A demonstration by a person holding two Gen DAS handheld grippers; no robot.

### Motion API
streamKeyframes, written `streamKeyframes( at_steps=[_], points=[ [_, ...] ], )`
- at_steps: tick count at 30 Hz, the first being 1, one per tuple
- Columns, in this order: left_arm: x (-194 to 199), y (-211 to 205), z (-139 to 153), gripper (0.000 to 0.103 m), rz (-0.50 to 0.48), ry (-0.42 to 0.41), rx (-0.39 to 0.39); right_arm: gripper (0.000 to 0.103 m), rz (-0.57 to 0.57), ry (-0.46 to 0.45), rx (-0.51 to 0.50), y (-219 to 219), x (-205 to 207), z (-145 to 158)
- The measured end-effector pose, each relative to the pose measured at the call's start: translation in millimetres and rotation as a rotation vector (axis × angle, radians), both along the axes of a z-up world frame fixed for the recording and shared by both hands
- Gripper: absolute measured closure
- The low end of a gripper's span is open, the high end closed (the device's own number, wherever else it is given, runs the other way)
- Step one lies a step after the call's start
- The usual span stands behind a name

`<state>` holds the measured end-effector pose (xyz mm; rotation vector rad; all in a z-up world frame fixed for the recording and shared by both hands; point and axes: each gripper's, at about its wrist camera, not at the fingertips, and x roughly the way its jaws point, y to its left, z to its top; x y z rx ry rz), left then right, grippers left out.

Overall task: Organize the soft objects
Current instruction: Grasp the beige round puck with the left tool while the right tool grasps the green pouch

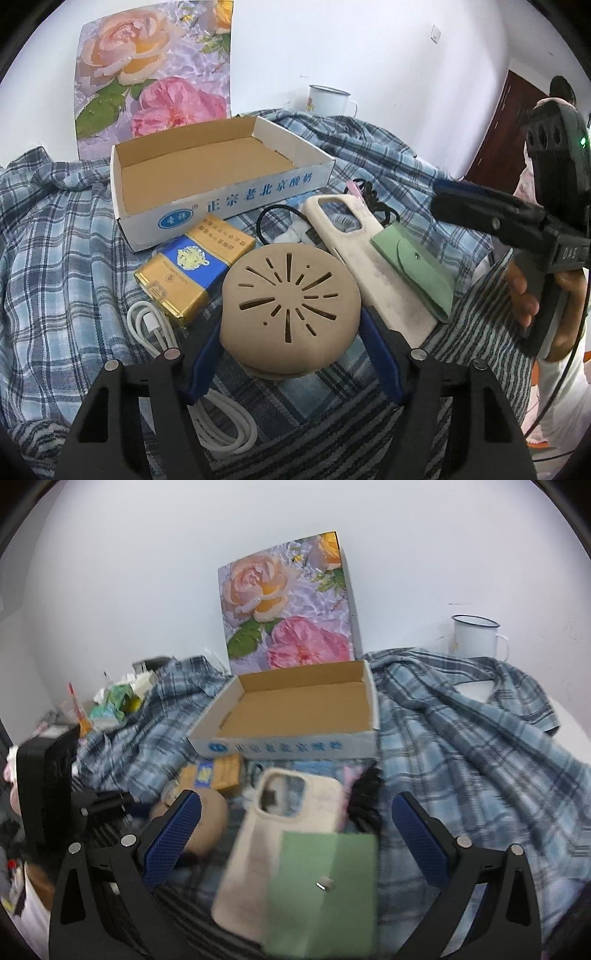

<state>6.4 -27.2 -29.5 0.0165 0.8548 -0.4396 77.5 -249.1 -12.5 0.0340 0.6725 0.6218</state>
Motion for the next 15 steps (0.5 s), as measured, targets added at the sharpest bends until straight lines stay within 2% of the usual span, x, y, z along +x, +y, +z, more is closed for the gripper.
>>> streamKeyframes(
  at_steps=[6,15],
  points=[
    [-4.1,1.8,2.6,0.030,0.004,-0.019,-0.016,0.000,0.026,0.075,-0.075,-15.7,-5.1,-9.8],
    [-4.9,1.9,3.7,0.030,0.006,-0.025,-0.021,0.003,0.114,0.169,-0.217,9.5,-10.9,-40.4]
  ],
)
